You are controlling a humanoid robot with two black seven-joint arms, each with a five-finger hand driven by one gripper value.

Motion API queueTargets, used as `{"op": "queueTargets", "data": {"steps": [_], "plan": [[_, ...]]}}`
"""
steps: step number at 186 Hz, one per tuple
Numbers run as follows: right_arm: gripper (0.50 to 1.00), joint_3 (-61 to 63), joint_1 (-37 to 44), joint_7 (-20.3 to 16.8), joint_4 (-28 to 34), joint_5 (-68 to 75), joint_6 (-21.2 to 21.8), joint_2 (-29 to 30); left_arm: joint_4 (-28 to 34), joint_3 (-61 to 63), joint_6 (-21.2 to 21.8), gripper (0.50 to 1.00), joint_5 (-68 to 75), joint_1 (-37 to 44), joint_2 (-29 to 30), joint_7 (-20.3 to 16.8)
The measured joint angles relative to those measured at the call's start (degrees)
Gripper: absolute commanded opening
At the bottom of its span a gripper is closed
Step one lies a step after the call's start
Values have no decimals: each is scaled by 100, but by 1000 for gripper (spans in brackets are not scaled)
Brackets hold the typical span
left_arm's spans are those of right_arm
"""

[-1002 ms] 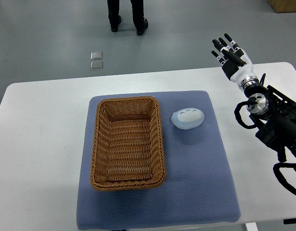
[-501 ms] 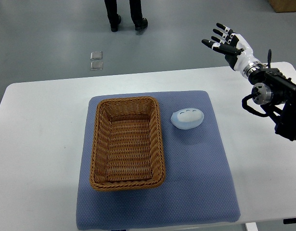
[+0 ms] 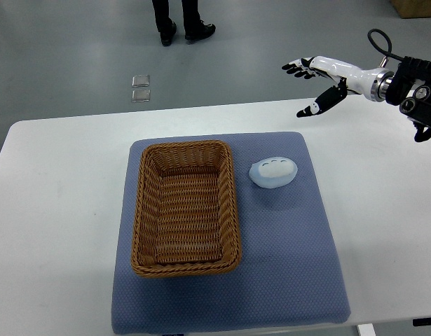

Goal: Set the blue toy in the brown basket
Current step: 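Reach the right hand forward over the white egg-shaped toy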

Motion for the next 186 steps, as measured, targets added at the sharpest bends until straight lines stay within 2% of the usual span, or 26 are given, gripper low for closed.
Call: {"op": "queueTargets", "data": {"steps": [34, 63, 106, 147, 186], "plan": [[915, -866, 721, 1, 621, -486, 711, -320, -4, -7, 0, 1000, 0, -1, 0, 0], [913, -1277, 1060, -78, 787, -950, 823, -161, -6, -15, 1, 1000, 0, 0, 0, 0], [913, -1315, 1342, -960, 842, -1104, 1077, 420, -6, -25, 1, 1000, -1, -1, 0, -2], [913, -1290, 1351, -1251, 907, -698, 1186, 752, -4, -27, 1, 1000, -2, -2, 0, -3], [907, -1291, 1214, -2137, 902, 259, 1139, 807, -3, -27, 1, 1000, -2, -1, 0, -3]]}}
